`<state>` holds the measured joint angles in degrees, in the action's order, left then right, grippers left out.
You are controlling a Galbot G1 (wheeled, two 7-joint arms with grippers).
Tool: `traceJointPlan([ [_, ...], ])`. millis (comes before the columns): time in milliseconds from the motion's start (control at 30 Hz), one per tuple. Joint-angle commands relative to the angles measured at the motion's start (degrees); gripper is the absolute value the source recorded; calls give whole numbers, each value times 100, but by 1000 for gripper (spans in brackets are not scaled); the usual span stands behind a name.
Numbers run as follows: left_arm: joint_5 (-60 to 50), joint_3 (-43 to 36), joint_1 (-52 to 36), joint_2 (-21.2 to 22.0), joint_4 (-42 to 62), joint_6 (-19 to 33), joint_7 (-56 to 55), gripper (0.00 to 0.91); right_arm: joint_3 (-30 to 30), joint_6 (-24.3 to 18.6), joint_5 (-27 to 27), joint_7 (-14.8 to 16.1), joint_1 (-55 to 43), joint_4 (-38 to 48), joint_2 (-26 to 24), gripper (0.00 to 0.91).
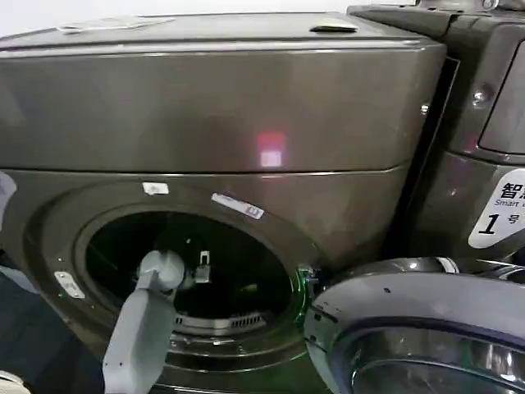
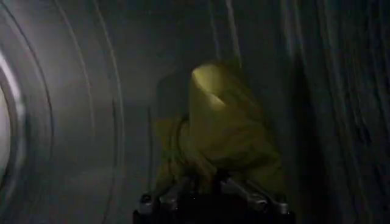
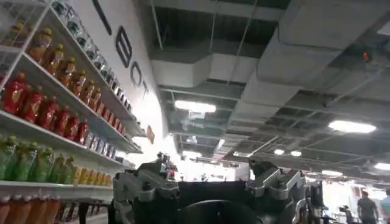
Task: Grasp the clothes from the dryer.
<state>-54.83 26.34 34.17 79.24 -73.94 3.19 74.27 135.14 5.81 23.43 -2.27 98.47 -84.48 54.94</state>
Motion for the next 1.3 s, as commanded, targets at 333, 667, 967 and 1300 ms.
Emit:
traceJointPlan([
  [333, 2116, -7, -400, 342, -599, -1889, -3690, 0, 45, 76, 184, 35, -6, -300, 114, 907],
  [667, 3886, -41, -276, 797, -703, -2084, -6726, 0, 122, -8, 204, -18, 0, -336, 188, 907],
  [967, 4904, -30, 389, 1135, -1320, -2020, -7997, 0, 171, -33, 334, -27, -10, -440, 295, 907],
  [1300, 5166, -56, 610, 1106, -1553, -2253, -8082, 0, 233, -14, 417, -19, -1, -478, 368, 907],
])
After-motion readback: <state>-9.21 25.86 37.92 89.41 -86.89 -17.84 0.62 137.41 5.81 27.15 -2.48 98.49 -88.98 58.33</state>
